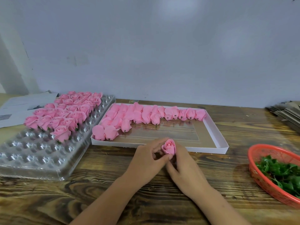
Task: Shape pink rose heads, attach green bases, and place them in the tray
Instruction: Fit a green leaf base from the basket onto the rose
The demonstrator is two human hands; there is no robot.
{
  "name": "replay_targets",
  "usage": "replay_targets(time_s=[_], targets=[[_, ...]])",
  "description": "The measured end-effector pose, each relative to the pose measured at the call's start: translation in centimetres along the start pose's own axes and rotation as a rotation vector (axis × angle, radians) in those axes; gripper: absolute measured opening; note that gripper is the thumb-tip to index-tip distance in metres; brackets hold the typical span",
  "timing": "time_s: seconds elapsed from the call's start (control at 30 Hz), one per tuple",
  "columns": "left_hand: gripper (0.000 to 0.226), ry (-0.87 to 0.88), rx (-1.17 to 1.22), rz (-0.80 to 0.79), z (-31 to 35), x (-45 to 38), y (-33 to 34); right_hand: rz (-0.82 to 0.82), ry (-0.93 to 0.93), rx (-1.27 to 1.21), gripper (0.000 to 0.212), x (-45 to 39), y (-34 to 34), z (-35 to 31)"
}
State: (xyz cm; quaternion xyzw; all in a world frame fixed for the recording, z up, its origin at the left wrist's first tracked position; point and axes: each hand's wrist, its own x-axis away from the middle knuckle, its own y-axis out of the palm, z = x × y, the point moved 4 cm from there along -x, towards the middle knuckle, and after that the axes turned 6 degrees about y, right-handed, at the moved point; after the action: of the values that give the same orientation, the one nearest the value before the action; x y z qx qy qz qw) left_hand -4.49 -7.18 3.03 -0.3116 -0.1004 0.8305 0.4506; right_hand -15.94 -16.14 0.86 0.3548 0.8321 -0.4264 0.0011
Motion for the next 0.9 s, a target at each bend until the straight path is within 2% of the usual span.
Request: replay_targets(time_s=[0.17, 0.27, 0.37, 0.43, 0.53, 0.6, 0.7, 0.9], targets=[[0.05, 0.017, 0.012, -0.006, 0.5, 0.1, 0.1, -0.01, 0.034, -0.045, 0.029, -0.2, 0.0, 0.1], [0.034, 0.002, 0.08, 0.071, 0.7, -0.2, -0.3, -0.061, -0.025, -0.156, 0.03, -0.2, 0.4, -0.7], [0.024, 0.025, 0.213, 0.129, 1.0, -0.4, -0.6, -0.137, -0.063, -0.148, 0.025, 0.2, 1.0, -1.5], [0.017, 0.021, 0.296, 0.107, 1.2, -0.3, -0.4, -0.16, -0.082, -0.131, 0.018, 0.3, 1.4, -1.7], [0.023, -0.001, 0.367, 0.055, 1.1, -0.1, 0.2, -0.179, -0.088, -0.116, 0.009, 0.4, 1.6, -1.9], [0.026, -0.012, 0.394, 0.016, 1.0, 0.0, 0.4, -0.194, -0.086, -0.121, 0.011, 0.4, 1.6, -1.9], [0.013, -0.031, 0.408, -0.038, 0.9, -0.1, 0.6, -0.213, -0.089, -0.156, 0.019, 0.5, 1.6, -2.0], [0.017, -0.05, 0.365, -0.091, 0.8, -0.1, 1.0, -0.191, -0.083, -0.196, 0.021, 0.6, 1.3, -2.0]])
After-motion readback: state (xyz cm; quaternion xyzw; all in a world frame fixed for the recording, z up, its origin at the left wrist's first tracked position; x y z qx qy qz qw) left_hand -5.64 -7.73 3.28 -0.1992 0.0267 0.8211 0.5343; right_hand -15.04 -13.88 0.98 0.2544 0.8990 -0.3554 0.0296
